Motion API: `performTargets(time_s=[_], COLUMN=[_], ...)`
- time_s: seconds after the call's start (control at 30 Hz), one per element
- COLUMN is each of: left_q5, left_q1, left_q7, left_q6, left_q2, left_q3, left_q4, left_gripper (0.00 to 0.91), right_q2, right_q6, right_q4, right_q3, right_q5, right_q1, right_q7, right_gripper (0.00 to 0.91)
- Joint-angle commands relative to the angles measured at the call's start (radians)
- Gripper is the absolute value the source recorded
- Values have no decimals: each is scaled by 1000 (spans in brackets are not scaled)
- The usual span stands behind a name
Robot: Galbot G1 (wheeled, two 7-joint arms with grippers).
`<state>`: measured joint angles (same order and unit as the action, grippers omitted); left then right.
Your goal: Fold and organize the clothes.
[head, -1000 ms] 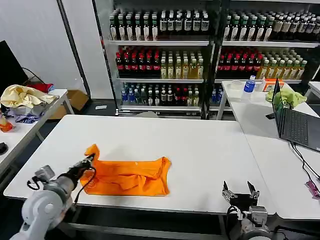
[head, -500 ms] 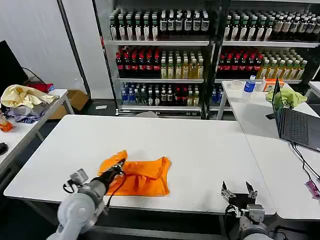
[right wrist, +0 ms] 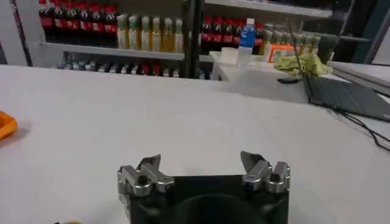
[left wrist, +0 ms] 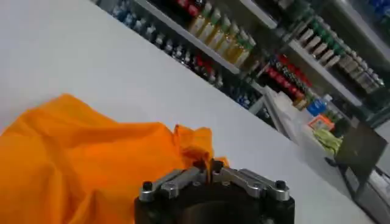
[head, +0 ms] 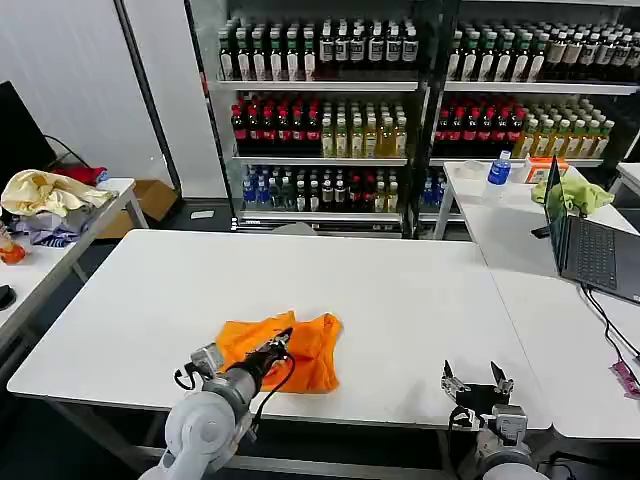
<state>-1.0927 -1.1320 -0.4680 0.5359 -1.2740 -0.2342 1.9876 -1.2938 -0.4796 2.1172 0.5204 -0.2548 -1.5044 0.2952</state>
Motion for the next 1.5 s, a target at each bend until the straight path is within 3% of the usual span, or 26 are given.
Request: performTargets(time_s=[0.03,0.33,0.47,0.6,0.83,1.5], left_q5=[-12,-50,-41,-26,63,61], left_q1=[13,-67,-130,-164,-185,-132], left_q7=[25,62,72,76,103,128], left_q6=[-11,-31,-41,-45,-62,-64], left_q2=[-31,44,129,176,154,87], left_q3=[36,-116,-284,-359,-345,-247], left_q4=[15,122,90,28,-55,-116], left_gripper=[907,907,907,907,907,907], right_q2=[-3,-14,-20,-25,-24,-13], right_q6=[0,-2,-1,1,-3,-9], right_q4=[-4,-1,-1,-2,5,31], right_q3=[-1,-11,-19,-26,-32,8], right_q5=[1,3,4,8,13,6], right_q1=[3,13,16,18,18,-8], right_q7=[1,1,1,1,3,4], right_gripper=[907,907,907,907,907,907])
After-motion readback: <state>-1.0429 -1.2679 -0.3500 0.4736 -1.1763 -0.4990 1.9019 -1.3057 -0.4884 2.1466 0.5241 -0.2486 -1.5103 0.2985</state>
